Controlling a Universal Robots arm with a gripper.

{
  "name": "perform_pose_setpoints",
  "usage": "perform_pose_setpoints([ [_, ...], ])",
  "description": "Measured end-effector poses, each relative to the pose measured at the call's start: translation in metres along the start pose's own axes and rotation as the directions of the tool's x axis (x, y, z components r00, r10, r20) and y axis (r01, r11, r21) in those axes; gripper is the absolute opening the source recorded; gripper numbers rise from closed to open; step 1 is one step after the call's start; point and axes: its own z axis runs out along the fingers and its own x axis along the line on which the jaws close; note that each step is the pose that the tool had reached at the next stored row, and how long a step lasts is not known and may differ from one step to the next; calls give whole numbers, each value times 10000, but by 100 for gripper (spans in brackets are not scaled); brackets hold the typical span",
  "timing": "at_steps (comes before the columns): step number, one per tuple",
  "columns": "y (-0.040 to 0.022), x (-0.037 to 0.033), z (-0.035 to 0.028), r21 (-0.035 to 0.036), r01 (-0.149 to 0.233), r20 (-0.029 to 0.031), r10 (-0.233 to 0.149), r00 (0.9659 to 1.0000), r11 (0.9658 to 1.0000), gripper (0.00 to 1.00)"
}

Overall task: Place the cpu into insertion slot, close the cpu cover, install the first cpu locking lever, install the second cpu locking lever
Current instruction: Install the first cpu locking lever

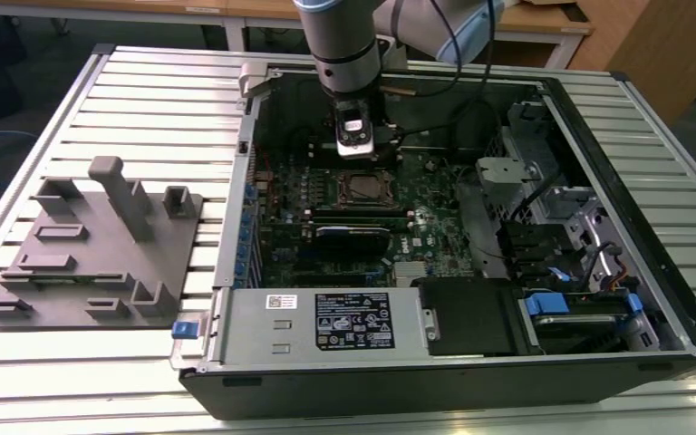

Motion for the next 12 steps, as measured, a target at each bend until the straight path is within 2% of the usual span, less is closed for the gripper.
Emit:
perform_pose_setpoints([
  [2, 0, 0, 5, 81, 21, 51, -21, 10000, 10000, 11],
  [6, 0, -2, 7, 192, 57, 123, -60, 9999, 9998, 11],
  [12, -1, -1, 11, 200, 59, 128, -61, 9999, 9998, 11],
])
